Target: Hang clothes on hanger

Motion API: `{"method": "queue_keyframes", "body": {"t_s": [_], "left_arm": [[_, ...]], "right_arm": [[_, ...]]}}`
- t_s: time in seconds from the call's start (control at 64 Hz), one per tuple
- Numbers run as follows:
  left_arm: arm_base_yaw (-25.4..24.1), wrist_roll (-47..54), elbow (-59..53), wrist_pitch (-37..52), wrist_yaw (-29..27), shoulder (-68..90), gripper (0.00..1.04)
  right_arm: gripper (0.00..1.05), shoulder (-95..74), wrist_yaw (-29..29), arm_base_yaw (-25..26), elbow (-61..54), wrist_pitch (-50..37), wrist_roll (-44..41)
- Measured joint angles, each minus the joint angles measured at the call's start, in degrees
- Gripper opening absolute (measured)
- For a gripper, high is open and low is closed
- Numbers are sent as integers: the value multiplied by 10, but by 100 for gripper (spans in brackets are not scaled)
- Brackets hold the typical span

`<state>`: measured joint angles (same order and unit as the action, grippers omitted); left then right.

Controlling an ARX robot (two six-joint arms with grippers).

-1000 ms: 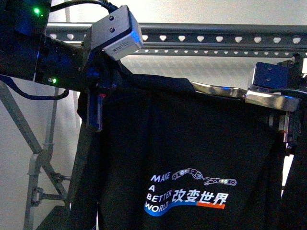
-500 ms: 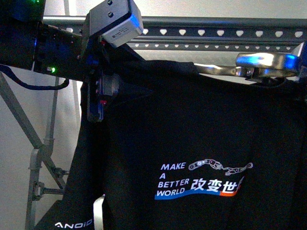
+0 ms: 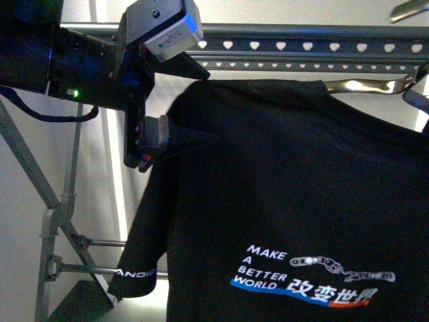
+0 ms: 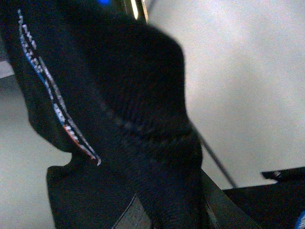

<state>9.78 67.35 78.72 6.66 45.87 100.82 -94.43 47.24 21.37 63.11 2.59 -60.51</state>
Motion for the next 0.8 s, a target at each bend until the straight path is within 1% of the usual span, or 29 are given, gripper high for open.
{"method": "queue_keyframes", "body": {"t_s": [0.234,0.25,0.281,0.297,0.312,0.328,0.344,0.359,0.375,0.391,0.406,0.422,0.438,0.453,0.469,0.484,0.547,0.578,0.594,0.609,0.625,0.688,0.734,0.75,0.781,0.797], "left_arm": [[0,0,0,0,-1,0,98],[0,-5,-2,6,-6,0,98],[0,-46,-13,44,-24,3,98],[0,-92,-28,104,-54,6,98],[0,-105,-35,134,-69,8,98],[0,-164,-48,192,-97,12,98],[0,-193,-54,221,-111,14,98],[0,-243,-60,249,-124,16,98],[0,-260,-65,278,-137,19,98],[-2,-330,-71,334,-160,25,98],[-3,-384,-74,362,-171,29,98],[-5,-455,-76,410,-195,35,98],[-6,-473,-76,429,-207,37,98],[-8,-524,-76,445,-218,37,98],[-12,-607,-77,483,-251,38,98],[-15,-688,-76,499,-275,37,98],[-25,-888,-75,494,-335,16,98],[-28,-941,-75,480,-363,7,98],[-29,-961,-75,480,-367,5,98],[-30,-988,-76,477,-367,3,98],[-30,-994,-76,476,-368,2,98],[-30,-1005,-86,466,-388,-1,98],[-30,-1008,-94,466,-396,-1,98],[-28,-993,-94,448,-414,-3,97],[-26,-972,-94,409,-441,-11,94],[-25,-947,-98,364,-469,-21,90]], "right_arm": [[8,0,2,21,-11,81,-2],[8,0,1,22,-11,85,0],[8,0,0,23,-11,87,2],[8,1,0,23,-11,87,5],[8,1,0,24,-11,87,7],[8,2,0,24,-11,89,13],[8,4,0,24,-11,91,16],[8,6,0,24,-11,94,19],[8,8,1,24,-11,96,23],[8,12,3,24,-11,99,29],[8,15,4,24,-11,99,34],[7,20,12,25,-11,99,52],[6,23,16,26,-11,99,57],[6,26,18,26,-10,100,65],[5,38,23,27,-10,102,82],[5,45,23,27,-10,102,96],[5,80,26,29,-10,118,162],[5,97,22,29,-5,140,193],[5,104,19,29,0,153,205],[5,116,20,29,4,166,236],[5,120,20,28,5,170,241],[5,147,26,27,11,193,322],[5,153,30,27,16,195,355],[5,156,30,27,19,195,379],[5,158,30,27,23,195,399],[5,159,31,28,27,195,414]]}}
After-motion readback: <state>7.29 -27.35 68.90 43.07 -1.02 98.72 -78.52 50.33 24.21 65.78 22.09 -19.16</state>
